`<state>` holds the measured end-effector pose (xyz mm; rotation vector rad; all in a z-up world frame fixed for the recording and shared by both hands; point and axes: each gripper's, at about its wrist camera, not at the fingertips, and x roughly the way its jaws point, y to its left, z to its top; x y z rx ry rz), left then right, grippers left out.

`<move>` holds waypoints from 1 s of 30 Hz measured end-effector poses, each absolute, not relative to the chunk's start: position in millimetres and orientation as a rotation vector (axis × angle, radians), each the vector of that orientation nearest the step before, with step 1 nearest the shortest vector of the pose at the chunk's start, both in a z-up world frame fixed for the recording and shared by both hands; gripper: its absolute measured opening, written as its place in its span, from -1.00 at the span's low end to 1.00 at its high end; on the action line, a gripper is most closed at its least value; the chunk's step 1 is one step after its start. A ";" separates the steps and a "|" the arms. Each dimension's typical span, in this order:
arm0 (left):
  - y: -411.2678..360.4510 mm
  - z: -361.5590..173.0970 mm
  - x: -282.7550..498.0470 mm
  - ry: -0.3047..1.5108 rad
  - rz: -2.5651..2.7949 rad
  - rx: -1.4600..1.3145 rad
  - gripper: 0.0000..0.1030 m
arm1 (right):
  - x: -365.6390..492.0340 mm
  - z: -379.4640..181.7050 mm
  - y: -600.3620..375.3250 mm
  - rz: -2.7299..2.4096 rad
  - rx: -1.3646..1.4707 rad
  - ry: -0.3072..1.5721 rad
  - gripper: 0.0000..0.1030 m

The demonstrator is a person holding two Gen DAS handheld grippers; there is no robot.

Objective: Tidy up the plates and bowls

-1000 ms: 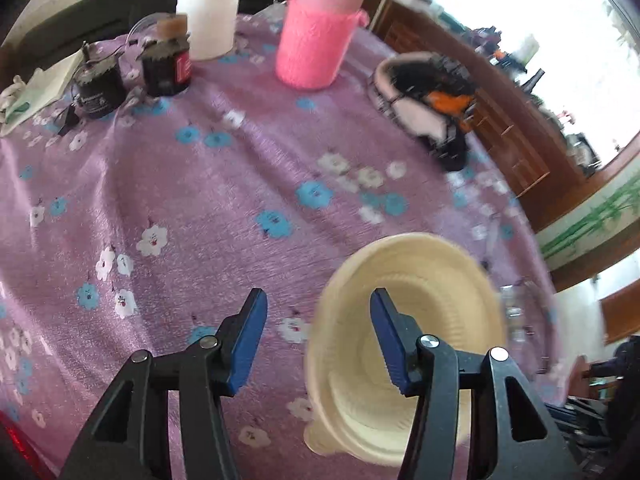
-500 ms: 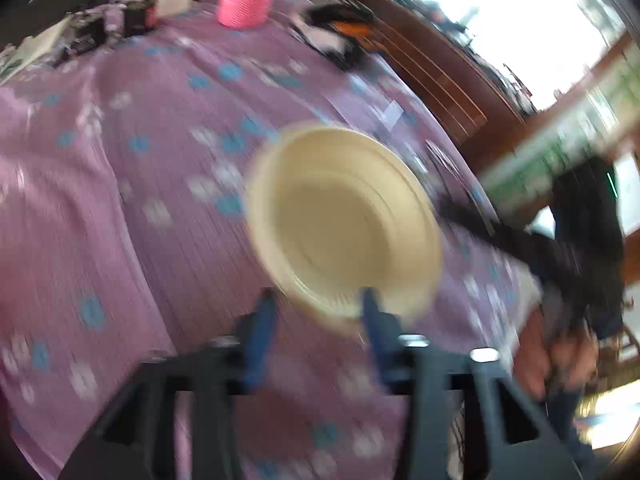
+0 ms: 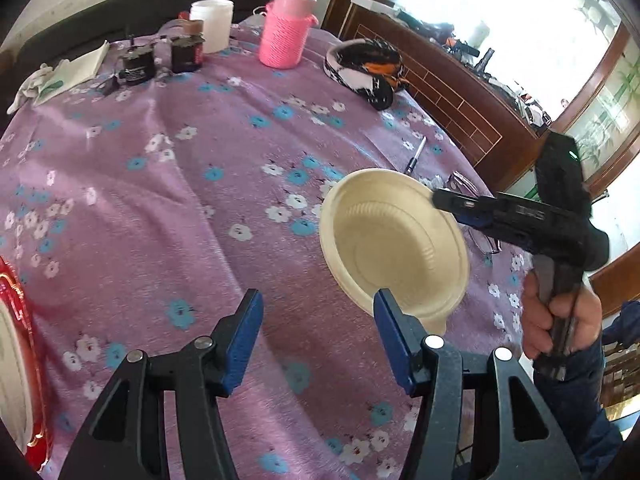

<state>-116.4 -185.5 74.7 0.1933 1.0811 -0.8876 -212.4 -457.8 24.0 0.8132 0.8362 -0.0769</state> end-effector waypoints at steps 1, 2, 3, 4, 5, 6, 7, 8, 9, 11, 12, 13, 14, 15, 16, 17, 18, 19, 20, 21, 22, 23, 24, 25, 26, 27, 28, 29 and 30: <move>-181.7 76.3 -115.7 1.074 -0.879 0.191 0.10 | -202.7 25.3 -452.3 -0.080 0.780 0.862 -0.33; -177.1 76.9 -115.1 1.069 -0.867 0.190 0.10 | -190.2 28.4 -445.2 -0.077 0.738 0.887 -0.33; -173.5 76.7 -114.3 1.068 -0.857 0.188 0.10 | -179.2 31.3 -438.7 -0.061 0.701 0.900 -0.33; -169.1 76.9 -112.8 1.069 -0.849 0.182 0.10 | -161.7 36.4 -430.5 -0.036 0.643 0.917 -0.33; -167.1 77.3 -110.9 1.069 -0.841 0.176 0.10 | -144.5 40.1 -422.7 -0.019 0.580 0.940 -0.33; -163.6 77.5 -109.9 1.069 -0.832 0.172 0.10 | -120.0 44.4 -410.3 0.008 0.486 0.971 -0.32; -161.7 77.4 -109.0 1.069 -0.827 0.169 0.10 | -104.9 45.5 -401.7 0.029 0.430 0.977 -0.32; -160.3 77.8 -108.2 1.069 -0.824 0.165 0.10 | -90.3 48.1 -392.7 0.061 0.381 0.970 -0.32; -158.3 77.6 -107.8 1.068 -0.821 0.162 0.10 | -81.1 49.8 -386.6 0.078 0.346 0.962 -0.32; -155.8 77.8 -106.6 1.059 -0.816 0.179 0.10 | -75.3 59.3 -384.0 0.046 0.336 0.911 -0.32; -155.6 77.0 -105.5 1.057 -0.809 0.186 0.10 | -79.4 63.8 -386.9 0.050 0.370 0.887 -0.32; -156.2 76.1 -102.9 1.059 -0.804 0.191 0.10 | -88.0 70.1 -391.7 0.063 0.420 0.853 -0.32; -158.1 73.9 -98.7 1.064 -0.805 0.196 0.10 | -101.0 76.3 -398.3 0.053 0.469 0.815 -0.32; -160.0 71.5 -94.4 1.069 -0.803 0.199 0.10 | -113.7 79.9 -404.9 0.029 0.510 0.793 -0.32; -162.8 69.1 -89.7 1.075 -0.795 0.200 0.10 | -131.4 81.1 -412.5 0.002 0.563 0.777 -0.32; -166.2 67.0 -84.6 1.080 -0.792 0.195 0.09 | -146.4 81.7 -417.9 -0.002 0.606 0.761 -0.32; -171.1 65.1 -80.2 1.083 -0.798 0.193 0.09 | -165.6 81.7 -423.5 0.003 0.657 0.735 -0.31; -177.3 62.2 -74.6 1.087 -0.799 0.197 0.09 | -182.5 80.6 -426.1 -0.006 0.689 0.721 -0.31; -182.5 59.7 -70.0 1.086 -0.793 0.200 0.09 | -195.5 78.7 -426.5 -0.016 0.707 0.717 -0.31; -187.3 57.1 -65.7 1.086 -0.786 0.205 0.09 | -216.3 73.0 -427.7 -0.017 0.744 0.713 -0.31; -191.5 54.4 -61.7 1.086 -0.782 0.211 0.09 | -228.2 72.7 -428.0 -0.015 0.770 0.710 -0.31; -196.5 51.2 -57.3 1.085 -0.770 0.219 0.09 | -241.6 68.8 -427.2 -0.014 0.797 0.707 -0.31; -200.2 49.3 -55.1 1.083 -0.762 0.224 0.09 | -251.4 67.8 -426.4 -0.014 0.817 0.701 -0.31; -203.3 47.7 -52.0 1.082 -0.761 0.226 0.09 | -263.5 65.9 -423.6 -0.013 0.833 0.687 -0.31; -205.8 46.8 -50.3 1.080 -0.763 0.227 0.09 | -274.2 66.6 -417.6 -0.025 0.804 0.682 -0.31; -207.2 46.3 -49.4 1.079 -0.762 0.229 0.09 | -283.2 70.7 -410.1 -0.061 0.748 0.675 -0.31; -207.3 46.1 -49.1 1.077 -0.762 0.229 0.09 | -290.2 79.0 -400.1 -0.111 0.683 0.653 -0.31; -206.9 45.9 -48.5 1.077 -0.763 0.226 0.09 | -300.9 87.7 -387.4 -0.170 0.591 0.620 -0.31; -207.0 45.6 -47.6 1.077 -0.765 0.226 0.09 | -311.0 99.5 -373.6 -0.212 0.493 0.574 -0.27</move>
